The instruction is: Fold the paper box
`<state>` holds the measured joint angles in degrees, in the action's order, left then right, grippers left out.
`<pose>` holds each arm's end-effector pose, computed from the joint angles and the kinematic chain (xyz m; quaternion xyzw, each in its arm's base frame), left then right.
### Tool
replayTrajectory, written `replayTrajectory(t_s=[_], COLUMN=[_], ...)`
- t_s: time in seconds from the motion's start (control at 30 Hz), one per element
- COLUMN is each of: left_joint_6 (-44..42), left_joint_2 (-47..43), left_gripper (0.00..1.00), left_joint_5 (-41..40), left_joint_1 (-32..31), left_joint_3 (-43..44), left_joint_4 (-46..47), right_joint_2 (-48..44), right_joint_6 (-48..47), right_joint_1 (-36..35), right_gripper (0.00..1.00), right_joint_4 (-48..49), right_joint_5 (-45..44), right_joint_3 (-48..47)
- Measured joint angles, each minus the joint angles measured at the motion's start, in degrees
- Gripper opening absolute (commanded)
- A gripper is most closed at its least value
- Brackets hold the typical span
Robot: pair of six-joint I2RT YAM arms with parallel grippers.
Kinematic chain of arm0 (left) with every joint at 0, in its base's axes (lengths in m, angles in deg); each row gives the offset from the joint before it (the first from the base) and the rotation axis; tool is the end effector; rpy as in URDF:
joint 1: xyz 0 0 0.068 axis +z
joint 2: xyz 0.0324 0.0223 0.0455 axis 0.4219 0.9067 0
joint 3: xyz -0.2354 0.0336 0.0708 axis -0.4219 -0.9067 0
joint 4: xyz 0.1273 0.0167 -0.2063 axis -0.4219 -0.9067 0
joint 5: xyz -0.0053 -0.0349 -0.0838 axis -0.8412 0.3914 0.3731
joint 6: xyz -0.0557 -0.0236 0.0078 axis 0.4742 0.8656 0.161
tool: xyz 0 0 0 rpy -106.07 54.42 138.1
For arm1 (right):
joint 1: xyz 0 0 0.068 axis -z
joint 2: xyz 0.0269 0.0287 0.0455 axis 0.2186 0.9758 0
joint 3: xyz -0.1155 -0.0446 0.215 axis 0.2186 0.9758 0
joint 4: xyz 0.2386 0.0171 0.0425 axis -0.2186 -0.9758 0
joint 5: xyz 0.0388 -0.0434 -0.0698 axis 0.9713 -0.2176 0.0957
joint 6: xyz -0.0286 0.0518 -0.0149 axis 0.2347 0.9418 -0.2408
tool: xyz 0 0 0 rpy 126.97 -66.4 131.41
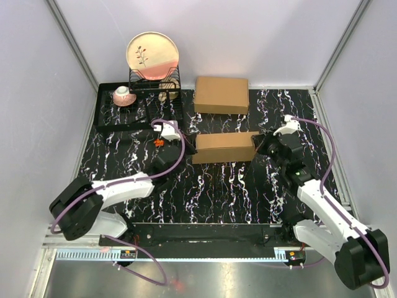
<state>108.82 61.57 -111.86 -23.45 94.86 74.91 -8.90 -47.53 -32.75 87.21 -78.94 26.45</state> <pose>0.2107 -0.2011 0.2270 -0.0801 0.7219 -0.2667 0.6335 0.2185 0.0776 0.2507 0.0761 0.7888 0.2344 0.5631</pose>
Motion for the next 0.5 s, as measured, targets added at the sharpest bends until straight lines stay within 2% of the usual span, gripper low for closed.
replayTrajectory(t_s=[0.27,0.37,0.43,0.47,0.5], left_joint_6=[2.4,5.2,6.9,7.8,8.6], left_joint_2=[-9.1,-10.8,-11.5,-11.4,-11.3], left_gripper=[0.01,0.04,0.13,0.29,0.38], left_joint_5=[0.4,0.1,0.8,1.1,1.1], left_joint_1=[-4.8,-8.1,-11.0,-12.6,-13.6], left_joint_3=[-3.3,-4.8,-6.8,-8.7,-10.7], left_joint_4=[-9.4,-11.0,-15.5,-19.1,-22.8], right_joint_2=[-8.2,-10.7,-13.0,-14.2,-15.4], right_joint_6=[3.6,5.8,7.3,8.1,9.0], right_joint_1=[-0.1,-0.3,-0.5,-0.9,-1.0], right_gripper=[0.04,0.10,0.23,0.29,0.35], right_joint_4=[-13.9,-19.6,-25.2,-28.6,-30.9], right_joint_5=[4.8,5.7,6.6,7.0,7.1], right_joint_3=[-0.6,-0.6,0.1,0.8,1.1])
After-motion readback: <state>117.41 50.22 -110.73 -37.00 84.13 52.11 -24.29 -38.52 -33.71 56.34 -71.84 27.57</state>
